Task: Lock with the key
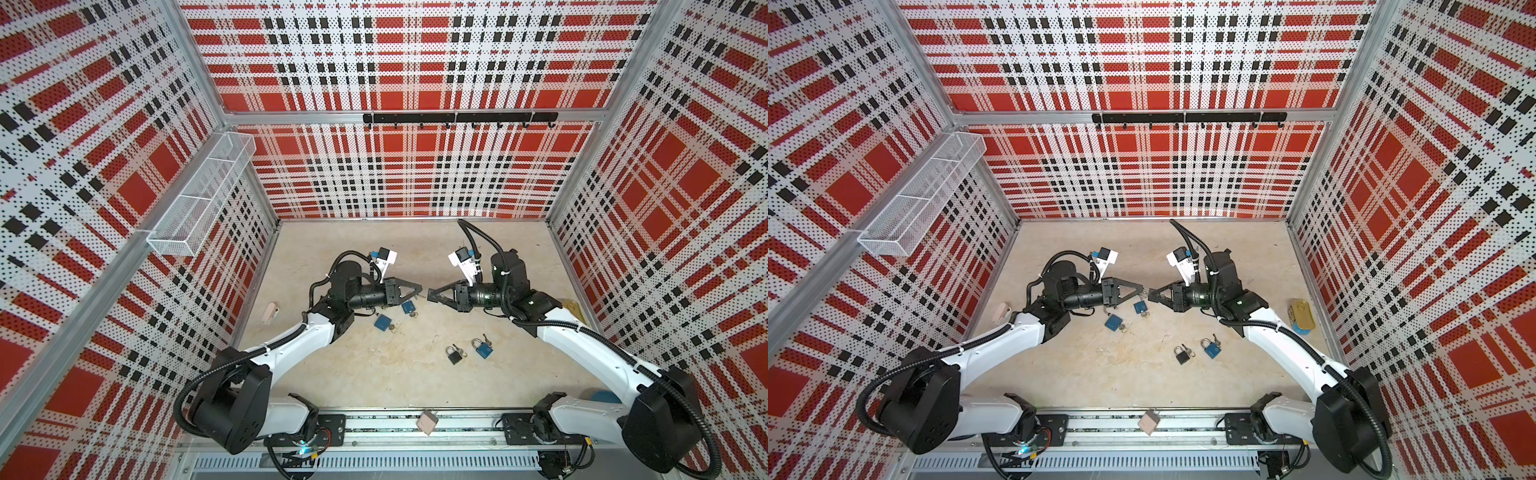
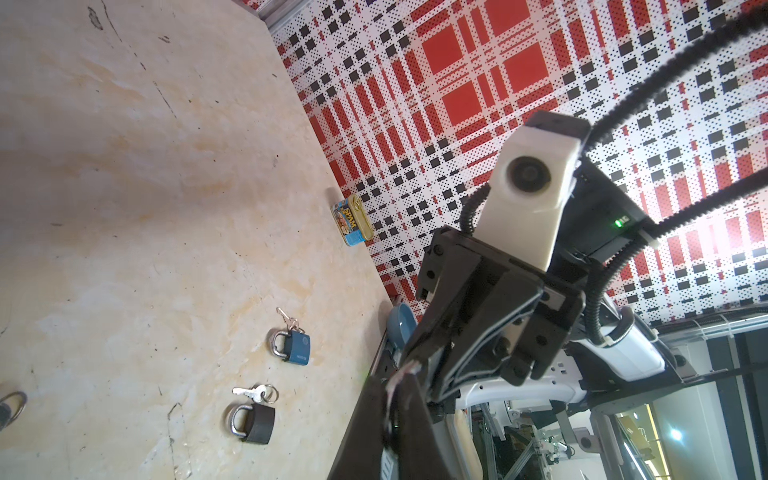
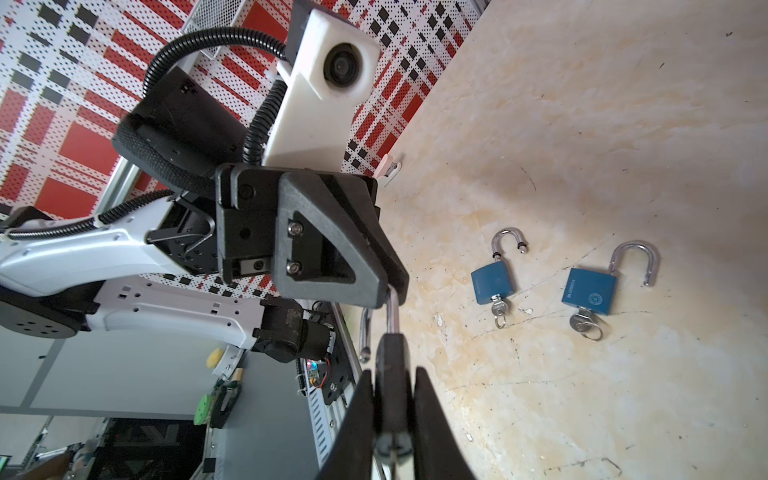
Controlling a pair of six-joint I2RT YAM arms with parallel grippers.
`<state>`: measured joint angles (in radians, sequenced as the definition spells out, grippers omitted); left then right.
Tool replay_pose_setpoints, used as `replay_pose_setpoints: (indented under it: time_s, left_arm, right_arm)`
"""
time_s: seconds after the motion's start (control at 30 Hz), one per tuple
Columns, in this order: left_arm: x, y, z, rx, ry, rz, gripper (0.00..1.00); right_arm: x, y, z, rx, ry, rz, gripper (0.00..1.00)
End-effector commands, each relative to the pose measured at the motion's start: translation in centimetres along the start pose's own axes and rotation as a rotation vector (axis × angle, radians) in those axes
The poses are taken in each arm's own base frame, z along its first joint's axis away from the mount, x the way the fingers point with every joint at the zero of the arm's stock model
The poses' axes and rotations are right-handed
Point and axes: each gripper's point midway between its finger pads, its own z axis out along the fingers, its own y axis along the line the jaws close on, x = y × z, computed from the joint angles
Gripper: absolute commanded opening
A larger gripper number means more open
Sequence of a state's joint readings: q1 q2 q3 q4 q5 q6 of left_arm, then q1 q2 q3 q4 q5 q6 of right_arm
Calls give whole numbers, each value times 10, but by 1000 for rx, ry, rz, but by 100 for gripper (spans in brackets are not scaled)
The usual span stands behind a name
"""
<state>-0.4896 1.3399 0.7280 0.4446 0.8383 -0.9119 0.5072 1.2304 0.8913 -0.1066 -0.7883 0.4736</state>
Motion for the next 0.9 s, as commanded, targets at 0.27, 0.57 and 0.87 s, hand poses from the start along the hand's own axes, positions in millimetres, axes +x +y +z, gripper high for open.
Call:
replay_pose_setpoints:
  time_s: [0.27,0.57,0.87]
  left_arm:
    - [9,22,2,-83,-16,26,0]
    - [9,19,2,-92,-32,63,0]
    - [11,21,2,-118,-42,90,0]
  right_arm:
    - [-39,68,-11,-278,-96,-109,0]
    - [-42,75,-13,-325,-106,-89,0]
    - [-42,79,-14,-352,-102,-77,0]
